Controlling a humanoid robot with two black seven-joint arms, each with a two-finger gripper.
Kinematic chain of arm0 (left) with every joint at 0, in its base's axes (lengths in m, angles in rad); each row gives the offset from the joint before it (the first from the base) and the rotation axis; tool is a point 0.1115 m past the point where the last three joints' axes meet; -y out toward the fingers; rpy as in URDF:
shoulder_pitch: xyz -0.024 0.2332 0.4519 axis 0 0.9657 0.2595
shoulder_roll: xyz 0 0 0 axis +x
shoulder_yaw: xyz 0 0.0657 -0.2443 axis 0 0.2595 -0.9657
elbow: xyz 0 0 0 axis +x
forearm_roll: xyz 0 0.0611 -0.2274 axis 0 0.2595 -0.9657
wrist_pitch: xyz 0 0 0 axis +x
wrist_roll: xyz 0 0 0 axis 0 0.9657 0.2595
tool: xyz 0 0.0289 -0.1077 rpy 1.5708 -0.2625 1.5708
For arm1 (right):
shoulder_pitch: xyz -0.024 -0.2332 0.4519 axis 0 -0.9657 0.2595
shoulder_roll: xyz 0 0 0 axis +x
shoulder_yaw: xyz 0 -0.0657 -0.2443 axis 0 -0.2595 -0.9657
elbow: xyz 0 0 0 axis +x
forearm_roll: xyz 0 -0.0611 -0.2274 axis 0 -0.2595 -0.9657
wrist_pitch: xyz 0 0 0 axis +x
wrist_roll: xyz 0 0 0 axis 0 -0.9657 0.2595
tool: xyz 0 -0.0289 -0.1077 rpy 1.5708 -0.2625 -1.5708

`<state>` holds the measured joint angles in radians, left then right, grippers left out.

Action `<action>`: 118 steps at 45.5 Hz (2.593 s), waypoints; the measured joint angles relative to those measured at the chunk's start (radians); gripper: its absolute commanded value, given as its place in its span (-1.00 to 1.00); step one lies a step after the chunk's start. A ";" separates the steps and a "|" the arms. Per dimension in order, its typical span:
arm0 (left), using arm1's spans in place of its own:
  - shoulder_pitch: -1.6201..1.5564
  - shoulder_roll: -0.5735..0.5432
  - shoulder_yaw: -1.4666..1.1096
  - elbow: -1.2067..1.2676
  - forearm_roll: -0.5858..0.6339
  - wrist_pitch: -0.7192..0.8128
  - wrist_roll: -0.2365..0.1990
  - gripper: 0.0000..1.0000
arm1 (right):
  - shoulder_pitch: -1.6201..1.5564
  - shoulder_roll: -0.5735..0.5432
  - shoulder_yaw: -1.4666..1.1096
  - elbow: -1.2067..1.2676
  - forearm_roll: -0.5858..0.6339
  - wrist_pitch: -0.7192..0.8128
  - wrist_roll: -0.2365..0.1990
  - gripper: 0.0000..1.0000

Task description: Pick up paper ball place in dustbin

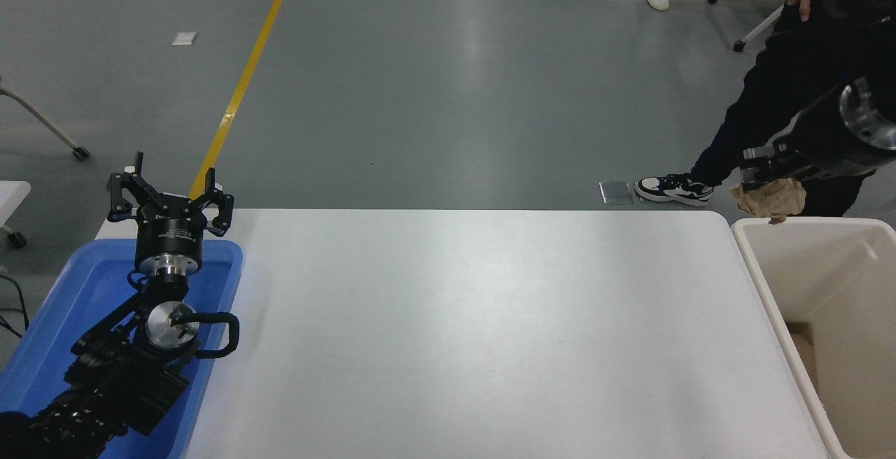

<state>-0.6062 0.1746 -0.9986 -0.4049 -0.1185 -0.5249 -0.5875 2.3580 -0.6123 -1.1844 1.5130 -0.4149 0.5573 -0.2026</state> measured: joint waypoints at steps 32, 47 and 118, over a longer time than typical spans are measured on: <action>0.000 0.000 0.000 0.000 -0.001 0.000 -0.002 0.98 | -0.321 -0.314 -0.028 -0.399 -0.214 -0.041 0.031 -1.00; -0.001 0.000 0.000 0.000 -0.002 0.000 -0.001 0.98 | -0.985 -0.325 0.416 -0.770 -0.233 -0.208 0.064 -1.00; -0.001 -0.001 0.000 0.000 -0.003 0.000 -0.002 0.98 | -1.541 -0.093 0.880 -0.929 -0.140 -0.412 0.062 1.00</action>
<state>-0.6075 0.1733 -0.9986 -0.4050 -0.1211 -0.5246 -0.5891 0.8171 -0.7051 -0.3047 0.5844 -0.5551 0.1458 -0.1411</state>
